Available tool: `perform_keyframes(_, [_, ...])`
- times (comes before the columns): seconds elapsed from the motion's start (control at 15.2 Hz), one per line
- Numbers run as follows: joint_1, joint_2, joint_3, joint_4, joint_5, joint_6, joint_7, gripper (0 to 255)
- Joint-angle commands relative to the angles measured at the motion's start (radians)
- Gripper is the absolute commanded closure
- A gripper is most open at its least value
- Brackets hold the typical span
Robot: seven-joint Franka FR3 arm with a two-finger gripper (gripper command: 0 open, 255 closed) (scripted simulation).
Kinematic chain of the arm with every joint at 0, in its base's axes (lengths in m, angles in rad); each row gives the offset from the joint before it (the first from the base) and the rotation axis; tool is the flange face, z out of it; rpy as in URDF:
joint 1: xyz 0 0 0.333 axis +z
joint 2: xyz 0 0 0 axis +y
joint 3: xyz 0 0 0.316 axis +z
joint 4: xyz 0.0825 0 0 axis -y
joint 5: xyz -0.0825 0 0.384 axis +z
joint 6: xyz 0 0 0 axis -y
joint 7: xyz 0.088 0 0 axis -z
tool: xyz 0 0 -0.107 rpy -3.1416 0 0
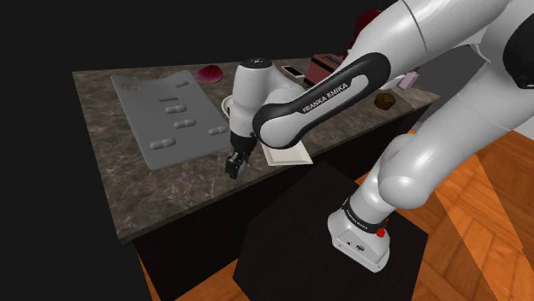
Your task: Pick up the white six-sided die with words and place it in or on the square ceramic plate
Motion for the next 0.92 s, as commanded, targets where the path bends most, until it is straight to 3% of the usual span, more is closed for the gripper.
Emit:
perform_keyframes(0.0, [0.002,-0.022,-0.003,0.009,0.009,-0.03,-0.008,255])
perform_keyframes(0.66, [0.012,-0.122,-0.022,0.058,0.037,-0.177,-0.032,255])
perform_keyframes(0.86, [-0.012,-0.181,-0.078,-0.001,0.039,-0.179,-0.116,255])
